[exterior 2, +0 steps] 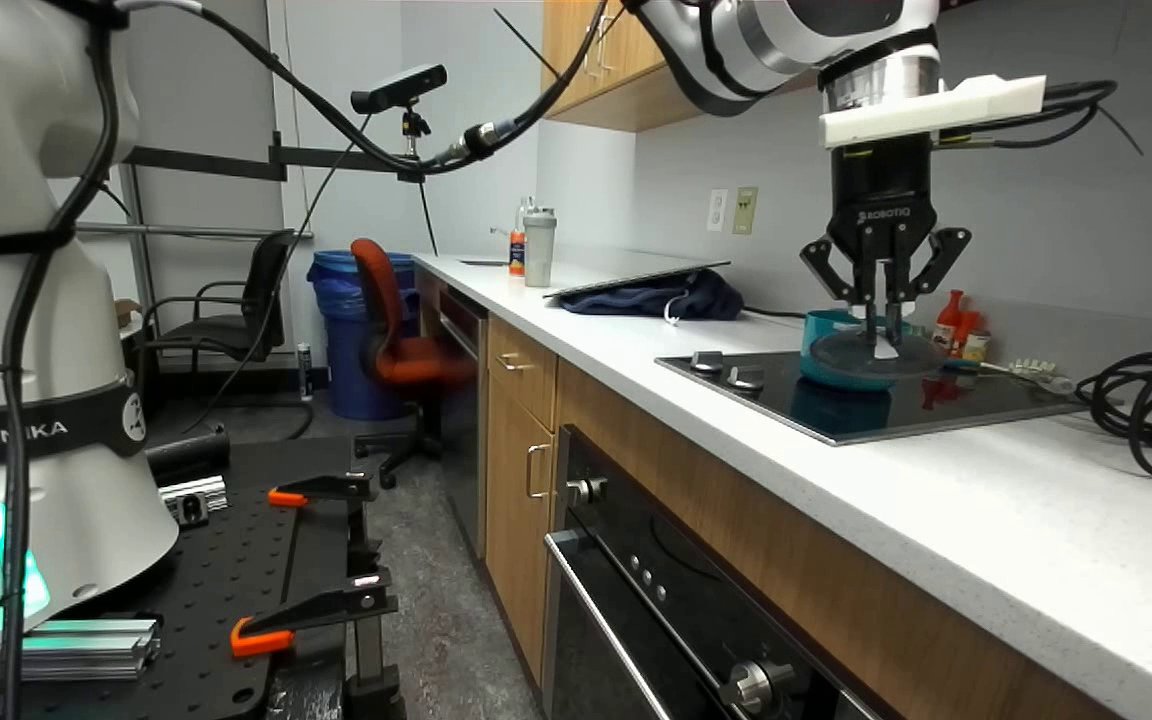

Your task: Pick up the lid and place it on top of the blue pot.

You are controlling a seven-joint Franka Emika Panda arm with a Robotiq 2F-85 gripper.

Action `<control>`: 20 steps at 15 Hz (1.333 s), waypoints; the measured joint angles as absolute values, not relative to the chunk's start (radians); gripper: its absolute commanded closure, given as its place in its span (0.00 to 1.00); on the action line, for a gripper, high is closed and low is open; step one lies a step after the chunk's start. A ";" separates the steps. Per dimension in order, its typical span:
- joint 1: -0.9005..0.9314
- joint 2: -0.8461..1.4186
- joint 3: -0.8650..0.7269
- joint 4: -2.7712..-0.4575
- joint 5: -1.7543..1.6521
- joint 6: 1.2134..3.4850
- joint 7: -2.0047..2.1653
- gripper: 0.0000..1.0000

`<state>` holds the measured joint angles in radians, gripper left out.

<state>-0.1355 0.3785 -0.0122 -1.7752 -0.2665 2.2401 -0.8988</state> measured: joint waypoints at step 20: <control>-0.082 0.431 0.017 -1.613 -0.266 2.270 -0.810 0.96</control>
<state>-0.0820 0.4305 0.0165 -1.6130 -0.2665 2.2705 -0.8102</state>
